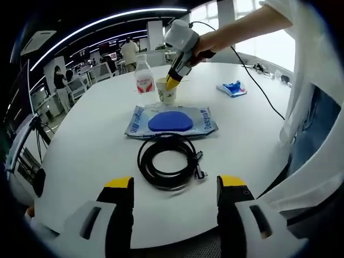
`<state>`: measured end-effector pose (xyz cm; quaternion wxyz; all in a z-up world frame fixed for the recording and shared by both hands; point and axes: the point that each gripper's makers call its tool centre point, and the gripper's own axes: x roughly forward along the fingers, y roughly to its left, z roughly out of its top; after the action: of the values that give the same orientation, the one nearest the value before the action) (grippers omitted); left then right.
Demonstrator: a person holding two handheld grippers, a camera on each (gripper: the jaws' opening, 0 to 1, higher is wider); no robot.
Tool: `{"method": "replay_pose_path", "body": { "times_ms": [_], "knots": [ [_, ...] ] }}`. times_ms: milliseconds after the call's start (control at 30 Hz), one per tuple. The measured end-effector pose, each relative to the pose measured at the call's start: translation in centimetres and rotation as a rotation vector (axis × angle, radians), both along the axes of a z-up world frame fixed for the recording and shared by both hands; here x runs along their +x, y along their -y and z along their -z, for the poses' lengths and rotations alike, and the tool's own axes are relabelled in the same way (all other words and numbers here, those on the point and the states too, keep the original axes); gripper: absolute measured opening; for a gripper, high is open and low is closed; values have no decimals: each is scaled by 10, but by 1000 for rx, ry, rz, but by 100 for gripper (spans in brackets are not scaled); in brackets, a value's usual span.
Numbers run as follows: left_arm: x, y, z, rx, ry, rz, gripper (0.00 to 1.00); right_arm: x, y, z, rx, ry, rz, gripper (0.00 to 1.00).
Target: Arrange the tabletop items into an orderly group along one side of the table until the central work area is clear of visible clutter.
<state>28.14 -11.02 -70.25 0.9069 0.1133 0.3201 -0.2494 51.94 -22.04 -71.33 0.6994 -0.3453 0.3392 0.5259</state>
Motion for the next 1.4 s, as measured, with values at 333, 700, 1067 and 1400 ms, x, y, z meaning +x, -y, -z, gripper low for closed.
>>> {"method": "replay_pose_path", "body": {
  "times_ms": [333, 700, 1067, 1400],
  "knots": [
    [-1, 0, 1, 5, -4, 3, 62, 0, -1, 2, 2, 10, 2, 5],
    [-1, -3, 3, 10, -11, -2, 62, -2, 9, -8, 39, 34, 55, 21],
    [-1, -4, 6, 9, -26, -12, 62, -31, 46, -55, 266, 37, 276, 32],
    [-3, 1, 8, 11, -35, 16, 61, -84, 86, -64, 367, -16, 456, 40]
  ]
}}
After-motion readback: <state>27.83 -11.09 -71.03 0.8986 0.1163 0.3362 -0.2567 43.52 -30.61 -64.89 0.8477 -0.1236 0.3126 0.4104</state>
